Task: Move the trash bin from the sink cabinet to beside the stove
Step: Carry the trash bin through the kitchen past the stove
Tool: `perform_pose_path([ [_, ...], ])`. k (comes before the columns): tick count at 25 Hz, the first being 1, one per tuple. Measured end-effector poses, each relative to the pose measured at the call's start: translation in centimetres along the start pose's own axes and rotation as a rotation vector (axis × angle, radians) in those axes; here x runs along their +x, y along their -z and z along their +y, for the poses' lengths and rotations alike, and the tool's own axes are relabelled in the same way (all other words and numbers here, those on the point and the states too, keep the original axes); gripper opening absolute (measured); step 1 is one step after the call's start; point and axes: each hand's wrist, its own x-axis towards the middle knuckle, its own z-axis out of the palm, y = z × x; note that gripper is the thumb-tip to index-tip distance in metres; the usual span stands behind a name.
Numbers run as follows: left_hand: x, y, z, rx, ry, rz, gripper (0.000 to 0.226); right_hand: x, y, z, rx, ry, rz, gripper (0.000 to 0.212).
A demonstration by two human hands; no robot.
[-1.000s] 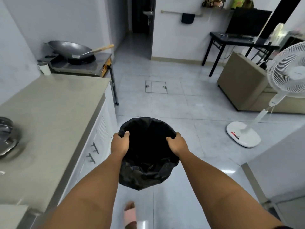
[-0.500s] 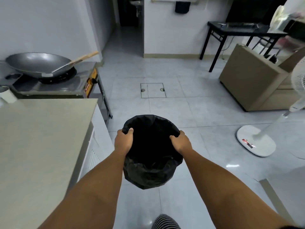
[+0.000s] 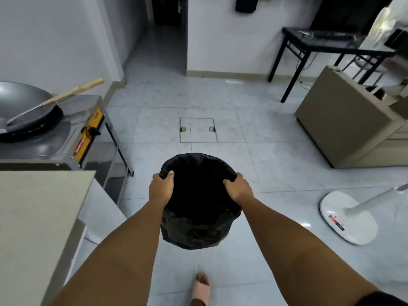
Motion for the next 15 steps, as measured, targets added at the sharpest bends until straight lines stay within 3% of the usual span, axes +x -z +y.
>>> perform_pose_path([
  [7, 11.6, -2.1, 8.5, -0.077, 0.025, 0.024, 0.060, 13.6, 2.4, -9.6, -0.053, 0.078, -0.015, 0.066],
  [15, 28.3, -1.4, 16.8, -0.085, 0.033, 0.059, 0.061, 28.4, 0.2, -21.5, -0.088, 0.114, -0.048, 0.064],
])
